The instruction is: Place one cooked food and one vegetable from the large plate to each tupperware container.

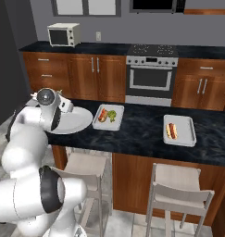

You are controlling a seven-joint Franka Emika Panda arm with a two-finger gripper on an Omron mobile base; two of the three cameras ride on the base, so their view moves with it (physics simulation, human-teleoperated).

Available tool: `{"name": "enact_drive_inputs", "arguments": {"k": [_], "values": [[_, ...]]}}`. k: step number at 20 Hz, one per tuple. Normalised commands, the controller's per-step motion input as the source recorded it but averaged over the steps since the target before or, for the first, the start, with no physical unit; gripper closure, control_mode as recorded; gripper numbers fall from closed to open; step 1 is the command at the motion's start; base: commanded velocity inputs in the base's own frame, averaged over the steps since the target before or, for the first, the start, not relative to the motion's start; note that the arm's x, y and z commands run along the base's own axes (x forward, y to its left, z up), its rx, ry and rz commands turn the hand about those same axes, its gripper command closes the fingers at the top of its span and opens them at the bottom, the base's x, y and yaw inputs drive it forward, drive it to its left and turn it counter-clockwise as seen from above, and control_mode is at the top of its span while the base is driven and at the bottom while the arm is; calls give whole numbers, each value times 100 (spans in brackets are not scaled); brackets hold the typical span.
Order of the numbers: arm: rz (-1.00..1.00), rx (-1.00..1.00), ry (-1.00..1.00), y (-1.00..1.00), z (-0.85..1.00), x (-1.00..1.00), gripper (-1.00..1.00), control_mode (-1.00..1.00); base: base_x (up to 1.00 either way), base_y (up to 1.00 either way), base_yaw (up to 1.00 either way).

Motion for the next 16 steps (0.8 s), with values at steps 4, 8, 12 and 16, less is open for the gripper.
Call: {"name": "enact_drive_inputs", "arguments": {"k": [4, 8, 12, 16], "values": [[0, 4, 18, -27, 45, -29, 100, -100, 0, 0, 0], [0, 5, 31, -20, 21, -13, 100, -100, 0, 0, 0], [0, 1, 32, -13, 0, -4, 100, -100, 0, 0, 0], [0, 0, 0, -17, -19, -56, 100, -100, 0, 0, 0]]}}
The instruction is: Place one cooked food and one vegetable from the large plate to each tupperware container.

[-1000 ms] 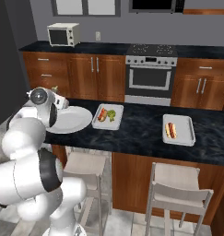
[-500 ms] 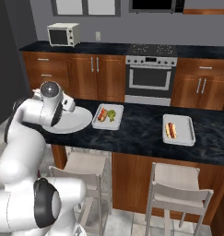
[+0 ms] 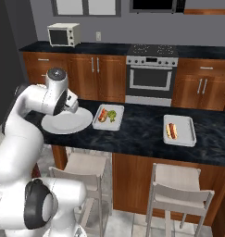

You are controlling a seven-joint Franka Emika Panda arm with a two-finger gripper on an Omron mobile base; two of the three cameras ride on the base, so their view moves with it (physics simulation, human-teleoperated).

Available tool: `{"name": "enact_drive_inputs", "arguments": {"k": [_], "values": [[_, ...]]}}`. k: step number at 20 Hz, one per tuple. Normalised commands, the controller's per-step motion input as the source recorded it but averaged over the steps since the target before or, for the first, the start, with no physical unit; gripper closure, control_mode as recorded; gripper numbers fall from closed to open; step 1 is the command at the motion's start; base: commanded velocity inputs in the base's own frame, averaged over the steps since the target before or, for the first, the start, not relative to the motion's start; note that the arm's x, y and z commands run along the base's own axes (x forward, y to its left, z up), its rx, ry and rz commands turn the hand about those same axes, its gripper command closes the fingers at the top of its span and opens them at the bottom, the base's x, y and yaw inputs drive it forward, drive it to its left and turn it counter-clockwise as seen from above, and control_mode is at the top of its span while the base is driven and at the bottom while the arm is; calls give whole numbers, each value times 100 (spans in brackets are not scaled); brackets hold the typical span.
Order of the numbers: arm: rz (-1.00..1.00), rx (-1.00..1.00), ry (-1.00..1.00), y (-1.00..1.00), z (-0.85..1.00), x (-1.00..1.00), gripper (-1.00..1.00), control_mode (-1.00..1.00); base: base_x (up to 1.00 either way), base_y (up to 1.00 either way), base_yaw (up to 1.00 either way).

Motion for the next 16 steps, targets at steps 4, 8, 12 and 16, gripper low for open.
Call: {"name": "enact_drive_inputs", "arguments": {"k": [4, 8, 12, 16], "values": [[0, 0, -3, -18, -7, -21, 100, 100, -66, -73, 0], [0, 0, 0, 0, 0, 0, 100, 100, -84, -100, 0], [0, 0, 0, 0, 0, 0, 100, 100, -19, -100, 0], [0, 0, 0, 0, 0, 0, 100, 100, 72, -100, 0]]}}
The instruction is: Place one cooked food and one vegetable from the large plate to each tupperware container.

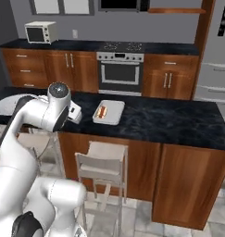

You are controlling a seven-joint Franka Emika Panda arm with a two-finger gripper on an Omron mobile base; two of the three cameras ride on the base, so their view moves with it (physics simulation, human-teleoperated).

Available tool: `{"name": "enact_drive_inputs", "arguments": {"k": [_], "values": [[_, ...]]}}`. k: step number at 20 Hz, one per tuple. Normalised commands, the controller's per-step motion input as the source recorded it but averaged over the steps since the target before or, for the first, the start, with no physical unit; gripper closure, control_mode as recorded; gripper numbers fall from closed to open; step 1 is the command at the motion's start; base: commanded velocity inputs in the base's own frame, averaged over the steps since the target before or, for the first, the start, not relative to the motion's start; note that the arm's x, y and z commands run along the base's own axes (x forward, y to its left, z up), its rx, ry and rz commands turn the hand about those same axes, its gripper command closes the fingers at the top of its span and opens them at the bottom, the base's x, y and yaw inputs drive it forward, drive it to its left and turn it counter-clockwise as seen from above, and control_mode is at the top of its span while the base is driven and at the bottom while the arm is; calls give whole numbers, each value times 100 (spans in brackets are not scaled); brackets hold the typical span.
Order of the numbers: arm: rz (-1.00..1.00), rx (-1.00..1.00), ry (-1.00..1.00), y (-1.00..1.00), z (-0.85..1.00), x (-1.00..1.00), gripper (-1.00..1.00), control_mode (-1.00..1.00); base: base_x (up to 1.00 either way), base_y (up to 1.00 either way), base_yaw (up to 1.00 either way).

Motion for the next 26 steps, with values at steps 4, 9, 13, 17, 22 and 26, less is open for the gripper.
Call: {"name": "enact_drive_inputs", "arguments": {"k": [4, 9, 13, 17, 22, 26], "values": [[0, 0, 0, 0, 0, 0, 100, 100, 93, -95, 0], [0, 0, 0, 0, 0, 0, 100, 100, 100, 35, 0], [0, 0, 0, 0, 0, 0, 100, 100, 100, 17, 0], [0, -6, -6, 0, -49, 92, 100, -100, 0, 0, 0], [-1, -27, -9, 23, -93, 71, 100, -100, 0, 0, 0], [0, -14, 14, 21, -86, 86, 100, -100, 0, 0, 0]]}}
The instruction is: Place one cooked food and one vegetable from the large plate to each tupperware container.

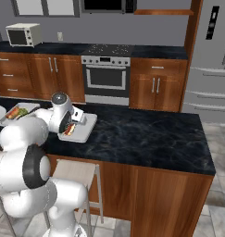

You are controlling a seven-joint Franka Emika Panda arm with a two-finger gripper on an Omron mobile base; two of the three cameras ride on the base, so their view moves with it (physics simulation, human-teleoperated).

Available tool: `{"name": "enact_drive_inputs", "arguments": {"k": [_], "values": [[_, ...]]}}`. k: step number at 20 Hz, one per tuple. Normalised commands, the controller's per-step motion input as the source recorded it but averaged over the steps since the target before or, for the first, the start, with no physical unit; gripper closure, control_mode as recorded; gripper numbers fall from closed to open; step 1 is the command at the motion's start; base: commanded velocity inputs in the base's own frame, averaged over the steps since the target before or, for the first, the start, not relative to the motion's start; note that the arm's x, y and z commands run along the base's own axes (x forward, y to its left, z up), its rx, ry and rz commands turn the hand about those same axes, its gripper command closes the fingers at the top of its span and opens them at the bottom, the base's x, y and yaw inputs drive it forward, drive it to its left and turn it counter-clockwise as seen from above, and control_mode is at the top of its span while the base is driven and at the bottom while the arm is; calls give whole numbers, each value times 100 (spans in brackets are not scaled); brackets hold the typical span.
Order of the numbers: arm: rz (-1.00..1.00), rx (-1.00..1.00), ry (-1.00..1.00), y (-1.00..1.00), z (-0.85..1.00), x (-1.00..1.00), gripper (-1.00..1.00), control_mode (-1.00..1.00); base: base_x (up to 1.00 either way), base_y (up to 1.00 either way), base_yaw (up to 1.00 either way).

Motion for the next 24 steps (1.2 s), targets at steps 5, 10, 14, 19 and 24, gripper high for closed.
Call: {"name": "enact_drive_inputs", "arguments": {"k": [5, 10, 14, 19, 24], "values": [[0, 1, 10, -4, -46, 68, 100, -100, 0, 0, 0], [0, 0, 14, 0, -45, 55, 100, -100, 0, 0, 0], [0, -1, 14, 1, -45, 48, 100, -100, 0, 0, 0], [0, 0, 17, 3, -49, 51, 100, -100, 0, 0, 0], [0, -2, 14, 18, -51, 24, -100, -100, 0, 0, 0]]}}
